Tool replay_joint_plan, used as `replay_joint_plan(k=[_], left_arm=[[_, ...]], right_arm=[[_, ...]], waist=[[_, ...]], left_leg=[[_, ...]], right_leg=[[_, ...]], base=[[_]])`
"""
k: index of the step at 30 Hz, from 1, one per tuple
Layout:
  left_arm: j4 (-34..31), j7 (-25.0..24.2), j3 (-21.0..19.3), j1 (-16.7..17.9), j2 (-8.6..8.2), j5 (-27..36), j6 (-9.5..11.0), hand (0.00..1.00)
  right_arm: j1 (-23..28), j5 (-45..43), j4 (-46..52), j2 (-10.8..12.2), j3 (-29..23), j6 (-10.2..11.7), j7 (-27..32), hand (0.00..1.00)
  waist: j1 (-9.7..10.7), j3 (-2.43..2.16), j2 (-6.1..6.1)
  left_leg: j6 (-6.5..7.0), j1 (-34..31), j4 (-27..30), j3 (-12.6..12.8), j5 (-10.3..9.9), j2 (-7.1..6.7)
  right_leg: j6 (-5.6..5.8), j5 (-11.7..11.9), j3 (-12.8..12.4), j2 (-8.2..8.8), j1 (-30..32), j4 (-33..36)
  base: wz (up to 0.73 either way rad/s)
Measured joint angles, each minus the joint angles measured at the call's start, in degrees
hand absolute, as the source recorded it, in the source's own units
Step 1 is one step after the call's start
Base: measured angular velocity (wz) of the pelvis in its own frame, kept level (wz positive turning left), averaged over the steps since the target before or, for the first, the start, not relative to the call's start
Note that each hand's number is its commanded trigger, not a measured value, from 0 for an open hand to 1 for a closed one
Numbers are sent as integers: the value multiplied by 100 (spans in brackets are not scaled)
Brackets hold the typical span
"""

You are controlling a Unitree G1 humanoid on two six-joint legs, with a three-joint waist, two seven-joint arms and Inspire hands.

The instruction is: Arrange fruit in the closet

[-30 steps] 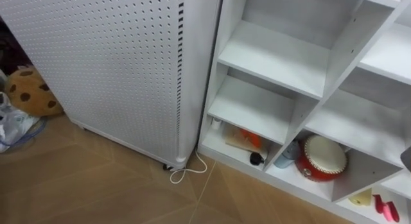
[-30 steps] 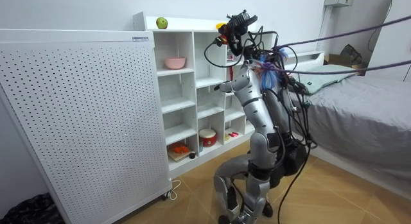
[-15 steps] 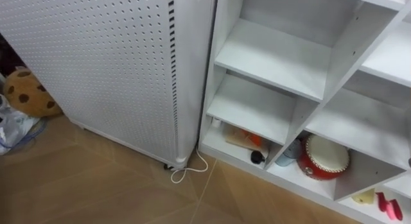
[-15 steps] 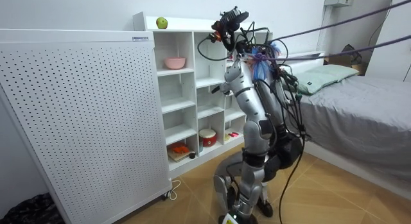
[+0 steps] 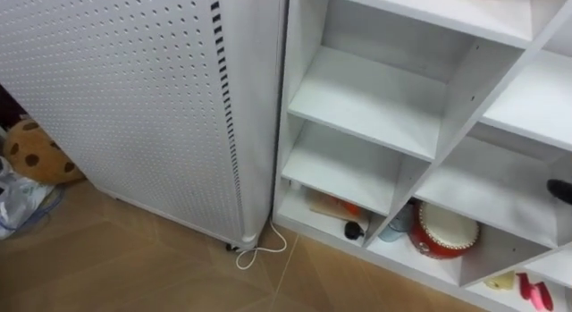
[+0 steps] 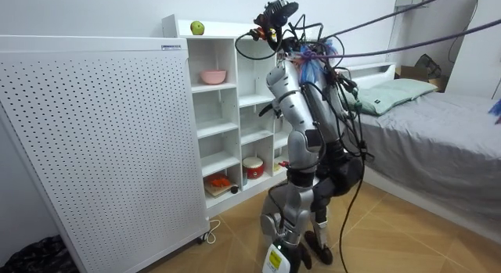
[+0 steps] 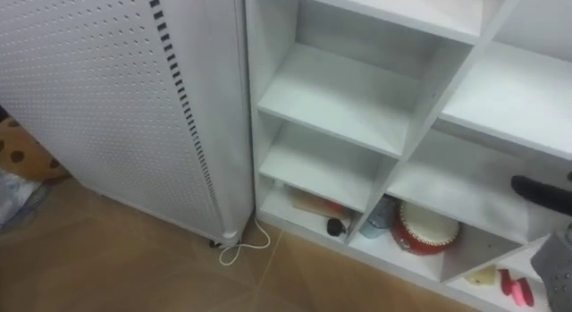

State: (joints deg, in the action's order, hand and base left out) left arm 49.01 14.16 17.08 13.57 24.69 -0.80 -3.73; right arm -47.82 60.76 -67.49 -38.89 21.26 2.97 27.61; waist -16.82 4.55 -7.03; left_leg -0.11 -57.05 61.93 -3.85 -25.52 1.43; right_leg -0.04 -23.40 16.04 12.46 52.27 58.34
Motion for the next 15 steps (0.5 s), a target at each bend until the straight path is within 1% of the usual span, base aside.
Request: replay_joint_plan(k=[2, 3, 4, 6, 7, 8, 9, 10, 11, 12, 13, 14, 15], left_arm=[[183, -82, -9, -91, -113, 9, -10, 0], [229, -102, -2, -123, -130, 10, -18, 0], [341, -134, -1, -210, -157, 10, -34, 0], [416, -157, -21, -295, -194, 9, -58, 0], [417, -203, -23, -307, -202, 10, -61, 0], [487, -245, -23, -321, -227, 13, -54, 0], [550, -255, -20, -333, -239, 20, -47, 0], [687, -272, -24, -399, -253, 9, -49, 0], [750, -273, -39, -406, -259, 10, -43, 0], [879, -271, -49, -405, -294, 9, 17, 0], [946, -275, -65, -401, -371, 9, 36, 0], [946, -276, -71, -390, -434, 5, 64, 0], [946, -275, -95, -370, -470, 6, 101, 0]], right_arm=[[246, -493, 19, 18, -5, 15, -293, 0], [293, -583, 38, 41, -1, 23, -345, 0], [432, -812, 120, 60, -4, 28, -469, 0], [722, -1267, 308, 75, -15, 28, -635, 0], [976, -1536, 496, 117, -7, 81, -719, 0], [1299, -1714, 669, 219, -5, 199, -809, 0], [1509, -1842, 815, 286, -7, 239, -846, 0], [1945, -2144, 1139, 439, -13, 264, -902, 0], [2149, -2286, 1251, 550, -26, 270, -907, 0], [2638, -2540, 1415, 756, -17, 268, -1165, 0], [3132, -2886, 1563, 991, -7, 245, -1483, 0], [3660, -3115, 1752, 1250, 2, 196, -1729, 0], [3920, -3226, 1802, 1407, 4, 189, -1849, 0]], waist=[[-43, 20, 30], [-48, 20, 31], [-54, 20, 31], [-49, 11, 20], [-50, 6, 10], [-50, 2, 14], [-37, -7, 24], [20, -27, 18], [60, -49, 3], [162, -108, 17], [273, -216, 43], [357, -267, 47], [387, -287, 63]], left_leg=[[-4, 279, -284, 51, 61, 51], [-9, 346, -366, 70, 77, 86], [-45, 489, -550, 73, 128, 112], [-69, 750, -864, 118, 213, 156], [-81, 958, -1071, 195, 272, 216], [-118, 1235, -1270, 213, 331, 236], [-133, 1388, -1378, 225, 340, 265], [-178, 1683, -1633, 228, 368, 306], [-203, 1824, -1753, 225, 388, 324], [-242, 2093, -1995, 222, 419, 368], [-269, 2327, -2217, 232, 462, 393], [-275, 2586, -2465, 299, 526, 390], [-281, 2740, -2604, 329, 562, 391]], right_leg=[[5, 102, -6, -73, -243, -297], [-1, 135, -5, -107, -306, -391], [-9, 202, -4, -172, -442, -587], [-22, 279, -2, -236, -664, -874], [-32, 347, -22, -291, -830, -1054], [-53, 391, -9, -332, -1079, -1252], [-54, 408, -2, -375, -1235, -1366], [-67, 424, 62, -432, -1543, -1610], [-74, 440, 80, -470, -1682, -1742], [-77, 462, 143, -545, -1985, -2007], [-63, 488, 219, -600, -2265, -2290], [-32, 506, 223, -622, -2531, -2512], [-13, 527, 228, -638, -2681, -2650]], base=[[-14], [-14], [-11], [-9], [-15], [-16], [-6], [3], [11], [18], [30], [28], [17]])
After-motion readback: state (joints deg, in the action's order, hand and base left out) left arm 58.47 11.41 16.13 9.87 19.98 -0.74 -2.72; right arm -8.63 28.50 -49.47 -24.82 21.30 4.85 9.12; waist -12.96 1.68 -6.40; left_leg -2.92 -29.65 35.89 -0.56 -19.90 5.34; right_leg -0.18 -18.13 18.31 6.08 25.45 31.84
